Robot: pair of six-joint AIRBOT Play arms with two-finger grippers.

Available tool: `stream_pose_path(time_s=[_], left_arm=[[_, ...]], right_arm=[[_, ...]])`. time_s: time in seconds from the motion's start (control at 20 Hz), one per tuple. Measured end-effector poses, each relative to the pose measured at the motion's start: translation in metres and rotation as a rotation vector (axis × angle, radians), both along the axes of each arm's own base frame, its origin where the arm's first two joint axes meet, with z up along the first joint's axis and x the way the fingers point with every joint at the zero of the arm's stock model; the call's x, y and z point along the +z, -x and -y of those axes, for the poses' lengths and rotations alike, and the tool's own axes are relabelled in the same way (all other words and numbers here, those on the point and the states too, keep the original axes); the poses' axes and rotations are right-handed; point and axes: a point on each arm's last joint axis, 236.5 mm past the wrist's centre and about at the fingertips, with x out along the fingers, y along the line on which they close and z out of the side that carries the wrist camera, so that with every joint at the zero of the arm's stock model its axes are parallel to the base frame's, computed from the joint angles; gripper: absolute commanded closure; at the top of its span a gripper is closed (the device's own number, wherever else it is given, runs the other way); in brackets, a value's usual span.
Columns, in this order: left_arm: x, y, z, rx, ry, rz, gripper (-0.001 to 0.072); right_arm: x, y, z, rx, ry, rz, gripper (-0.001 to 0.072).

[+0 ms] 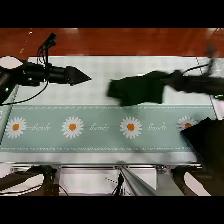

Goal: Fold the shirts.

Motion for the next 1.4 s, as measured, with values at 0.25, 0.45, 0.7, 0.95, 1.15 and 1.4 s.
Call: stream_pose_path(time_s=[0.25, 0.45, 0.7, 0.95, 1.15, 1.4], left_arm=[[0.000, -0.012, -0.004, 0.049, -0.008, 0.022, 0.0683], [0.000, -0.021, -0.007, 0.075, -0.020, 0.058, 0.0683], [0.000, -0.024, -0.009, 0.073, -0.033, 0.094, 0.0683], [0.000, -0.036, -0.014, 0.113, -0.048, 0.129, 0.0683], [0.001, -0.046, -0.019, 0.147, -0.065, 0.170, 0.0682], [0.007, -0.043, -0.021, 0.117, -0.064, 0.187, 0.0386]], right_arm=[[0.068, 0.062, 0.123, -0.244, 0.210, -0.089, 0.0672], [0.065, 0.138, 0.213, -0.544, 0.321, -0.309, 0.0672], [0.058, 0.241, 0.285, -0.968, 0.369, -0.565, 0.0671], [0.057, 0.286, 0.300, -1.138, 0.365, -0.663, 0.0300], [0.059, 0.292, 0.299, -1.111, 0.401, -0.662, 0.0262], [0.079, 0.231, 0.305, -0.955, 0.419, -0.383, 0.0263]])
